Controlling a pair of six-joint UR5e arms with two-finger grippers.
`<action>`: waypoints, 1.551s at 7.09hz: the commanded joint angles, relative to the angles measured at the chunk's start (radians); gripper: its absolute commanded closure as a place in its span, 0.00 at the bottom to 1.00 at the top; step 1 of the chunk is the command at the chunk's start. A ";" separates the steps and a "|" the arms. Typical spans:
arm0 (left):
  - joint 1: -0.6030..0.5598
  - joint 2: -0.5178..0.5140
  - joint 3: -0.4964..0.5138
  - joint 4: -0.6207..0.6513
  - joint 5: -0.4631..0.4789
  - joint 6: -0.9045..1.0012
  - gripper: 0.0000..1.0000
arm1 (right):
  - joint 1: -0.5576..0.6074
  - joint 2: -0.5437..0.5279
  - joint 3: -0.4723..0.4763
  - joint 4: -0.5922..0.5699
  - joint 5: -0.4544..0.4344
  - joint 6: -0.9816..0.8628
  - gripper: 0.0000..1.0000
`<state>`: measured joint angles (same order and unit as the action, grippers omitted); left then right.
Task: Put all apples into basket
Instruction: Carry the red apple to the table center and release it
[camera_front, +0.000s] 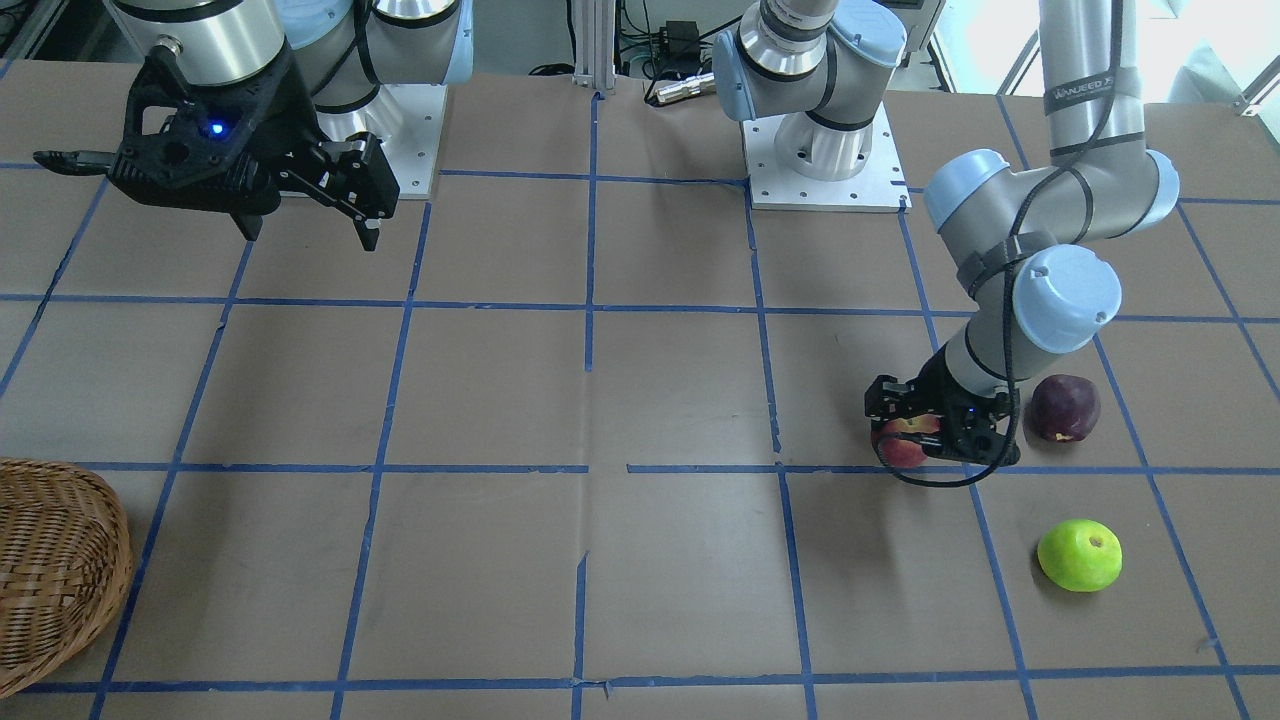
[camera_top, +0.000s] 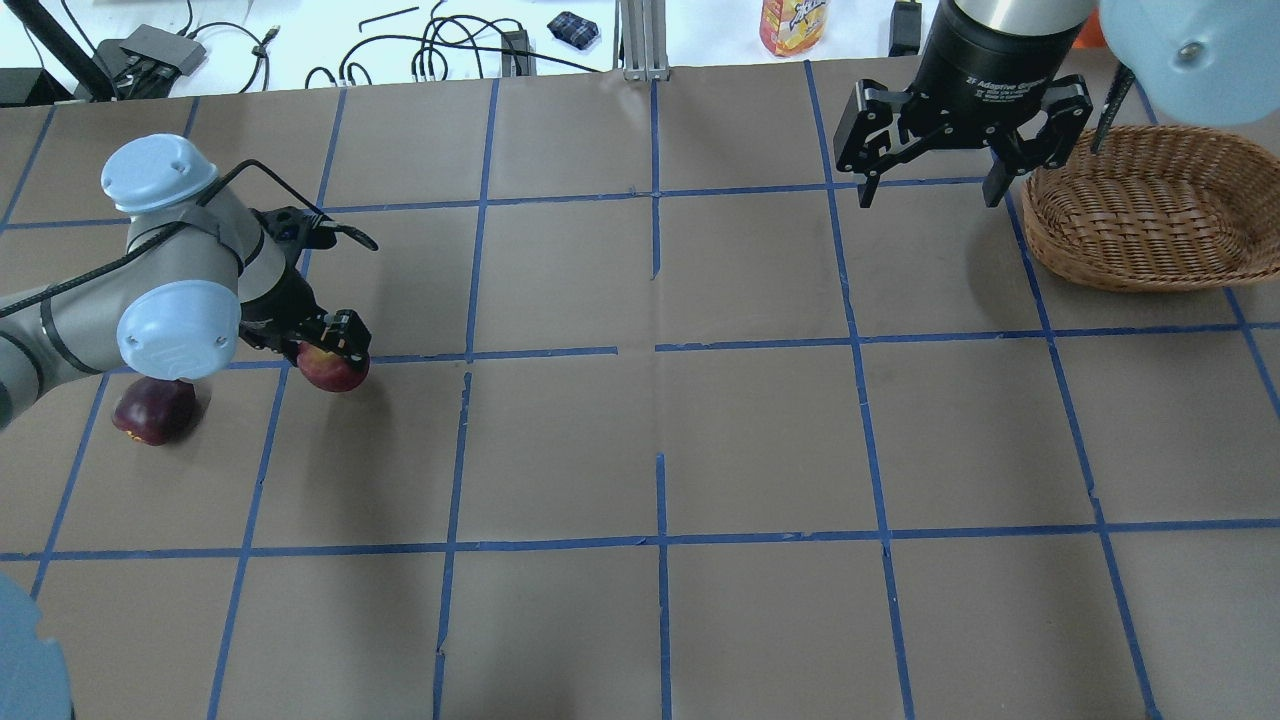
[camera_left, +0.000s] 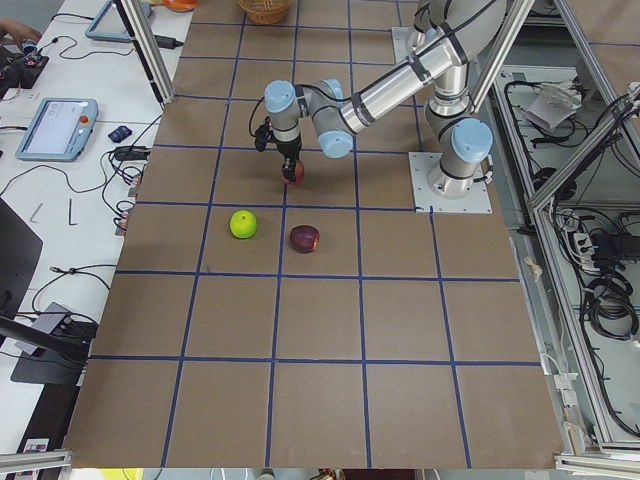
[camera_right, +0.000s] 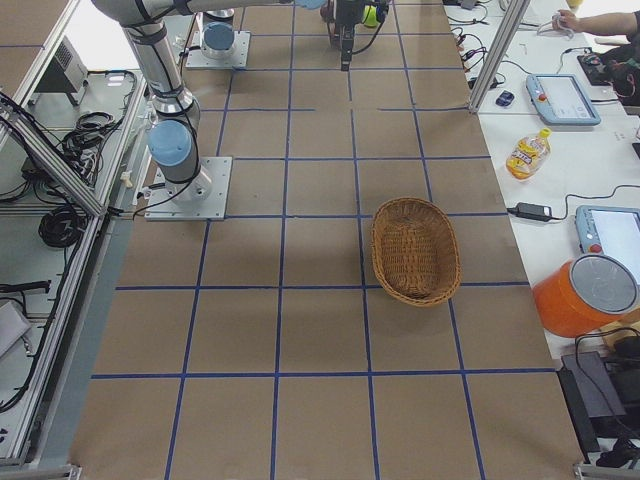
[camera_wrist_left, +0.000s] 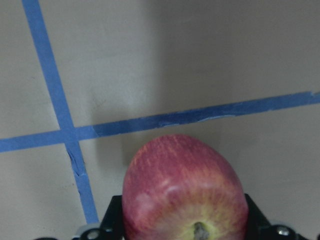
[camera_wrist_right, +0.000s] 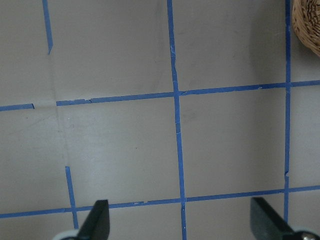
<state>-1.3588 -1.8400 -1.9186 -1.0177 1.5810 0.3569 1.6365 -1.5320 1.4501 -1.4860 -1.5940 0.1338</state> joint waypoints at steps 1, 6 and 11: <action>-0.235 -0.008 0.117 -0.027 -0.098 -0.192 0.81 | 0.000 -0.002 0.004 0.003 0.002 0.000 0.00; -0.554 -0.195 0.197 0.135 -0.105 -0.627 0.81 | -0.003 0.003 0.006 0.001 0.000 -0.002 0.00; -0.564 -0.211 0.240 0.180 -0.102 -0.660 0.00 | -0.003 0.006 0.009 -0.008 -0.001 0.000 0.00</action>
<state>-1.9491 -2.0870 -1.7002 -0.8335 1.4750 -0.3476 1.6337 -1.5279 1.4573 -1.4891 -1.5942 0.1334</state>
